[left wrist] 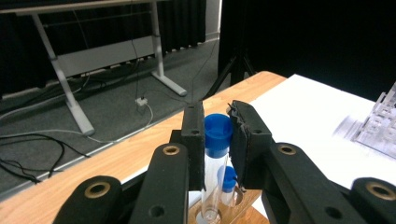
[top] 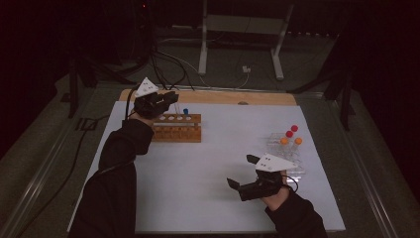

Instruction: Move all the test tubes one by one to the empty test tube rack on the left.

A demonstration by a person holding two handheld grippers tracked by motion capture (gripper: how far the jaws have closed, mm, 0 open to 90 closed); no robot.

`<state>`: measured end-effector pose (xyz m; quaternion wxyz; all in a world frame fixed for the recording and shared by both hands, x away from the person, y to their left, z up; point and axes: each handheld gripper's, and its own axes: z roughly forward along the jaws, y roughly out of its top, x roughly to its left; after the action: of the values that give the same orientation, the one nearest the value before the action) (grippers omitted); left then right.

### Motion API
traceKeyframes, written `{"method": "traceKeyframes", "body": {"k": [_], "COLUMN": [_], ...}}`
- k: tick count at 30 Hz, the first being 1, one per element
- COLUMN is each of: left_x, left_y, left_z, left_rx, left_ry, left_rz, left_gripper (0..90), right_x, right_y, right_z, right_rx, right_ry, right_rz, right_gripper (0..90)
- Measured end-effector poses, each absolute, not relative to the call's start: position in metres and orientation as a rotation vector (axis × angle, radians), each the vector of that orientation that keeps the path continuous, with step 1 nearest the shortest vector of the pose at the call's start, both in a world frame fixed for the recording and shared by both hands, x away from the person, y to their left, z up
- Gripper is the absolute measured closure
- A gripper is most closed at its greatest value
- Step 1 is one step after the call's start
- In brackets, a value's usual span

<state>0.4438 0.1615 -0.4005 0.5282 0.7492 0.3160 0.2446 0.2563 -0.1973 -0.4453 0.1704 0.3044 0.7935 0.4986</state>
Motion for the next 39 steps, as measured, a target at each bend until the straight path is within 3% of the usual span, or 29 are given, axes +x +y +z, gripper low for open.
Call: {"method": "traceKeyframes", "body": {"k": [18, 39], "left_x": [0.446, 0.449], "left_y": [0.156, 0.151], "left_z": [-0.445, -0.455], "left_rx": [1.823, 1.875], "left_ry": [0.820, 0.831], "left_rz": [0.541, 0.521], "left_gripper": [77.6, 76.5], "right_x": [0.255, 0.256], "right_y": [-0.199, -0.201], "right_z": [-0.446, -0.445], "right_rx": [0.855, 0.859], "right_ry": [2.259, 2.257], "right_rz": [1.423, 1.432], "right_gripper": [0.0, 0.0]}}
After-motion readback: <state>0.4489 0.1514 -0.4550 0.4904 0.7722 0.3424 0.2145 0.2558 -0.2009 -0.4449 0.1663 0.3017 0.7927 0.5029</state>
